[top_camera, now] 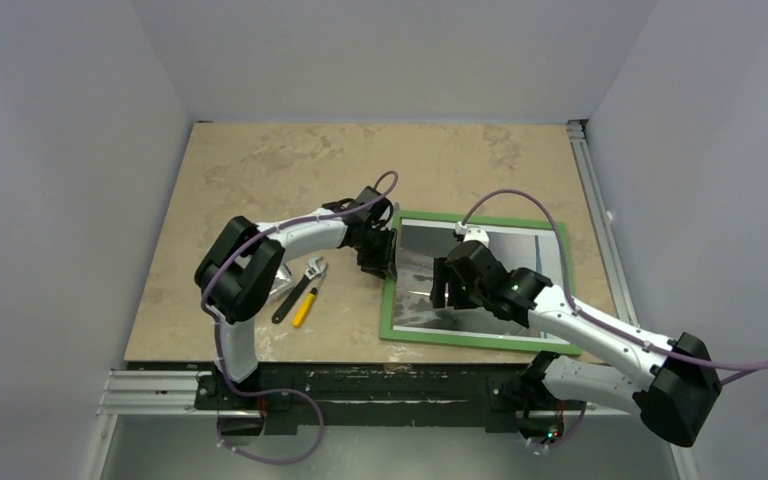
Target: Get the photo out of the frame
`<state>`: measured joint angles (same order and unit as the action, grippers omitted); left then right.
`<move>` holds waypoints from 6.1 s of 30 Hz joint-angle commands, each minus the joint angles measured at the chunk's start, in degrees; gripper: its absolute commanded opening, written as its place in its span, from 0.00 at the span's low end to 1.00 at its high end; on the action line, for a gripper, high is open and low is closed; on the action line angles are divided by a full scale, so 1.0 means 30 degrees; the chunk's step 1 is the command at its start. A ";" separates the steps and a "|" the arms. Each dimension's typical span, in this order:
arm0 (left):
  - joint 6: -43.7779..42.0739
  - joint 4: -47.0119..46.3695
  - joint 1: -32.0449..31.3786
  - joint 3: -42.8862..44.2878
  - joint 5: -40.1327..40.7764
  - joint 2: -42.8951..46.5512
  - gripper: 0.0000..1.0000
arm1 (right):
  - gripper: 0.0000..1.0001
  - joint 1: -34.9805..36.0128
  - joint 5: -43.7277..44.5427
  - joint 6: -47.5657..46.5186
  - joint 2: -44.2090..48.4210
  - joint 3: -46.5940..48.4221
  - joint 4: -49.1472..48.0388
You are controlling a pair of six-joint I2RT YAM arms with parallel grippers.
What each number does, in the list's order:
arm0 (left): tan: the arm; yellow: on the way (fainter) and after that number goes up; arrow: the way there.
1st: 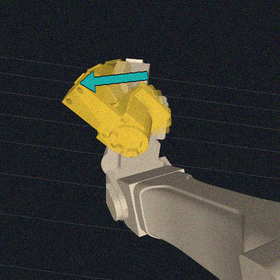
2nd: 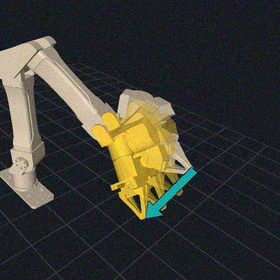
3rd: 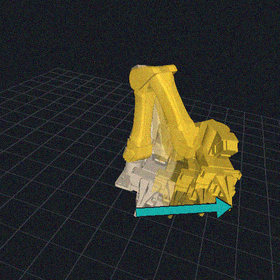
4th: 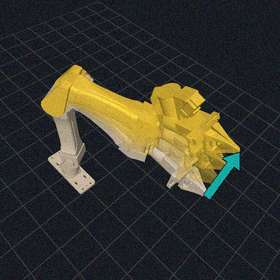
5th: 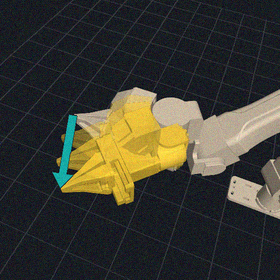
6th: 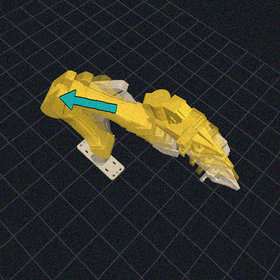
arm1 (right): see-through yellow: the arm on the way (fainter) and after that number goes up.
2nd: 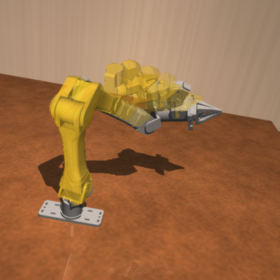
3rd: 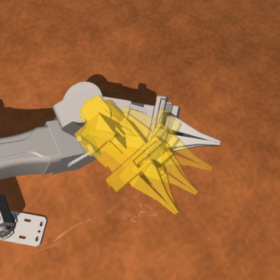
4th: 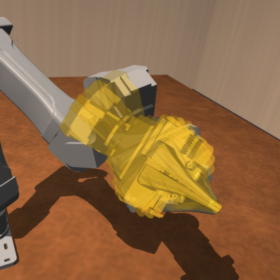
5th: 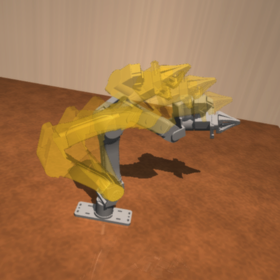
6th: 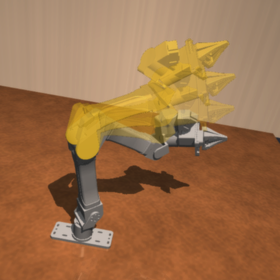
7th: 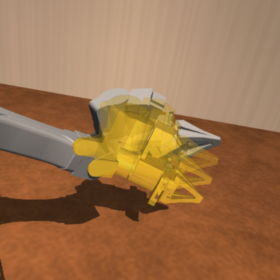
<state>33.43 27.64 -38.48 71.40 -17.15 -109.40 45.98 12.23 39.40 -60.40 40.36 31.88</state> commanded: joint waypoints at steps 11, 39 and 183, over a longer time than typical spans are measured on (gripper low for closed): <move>-0.1379 0.3597 -0.0127 0.2792 0.2692 -0.1139 0.00 | 0.81 0.5188 0.4046 -0.2652 -0.1285 0.0373 -0.2167; -0.1479 0.4523 0.1692 0.3799 0.1040 -0.0526 0.00 | 0.62 1.0251 0.3741 -1.1046 -1.1166 0.5528 -0.1994; 0.7536 0.6077 0.7784 -0.1706 -0.3160 1.1853 0.00 | 0.46 1.1541 2.0202 -0.3145 -1.2328 1.2203 0.8966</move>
<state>54.96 41.69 -15.92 63.51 -32.82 -73.32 80.12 67.51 24.93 -96.14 73.19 51.57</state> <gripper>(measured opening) 0.258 0.491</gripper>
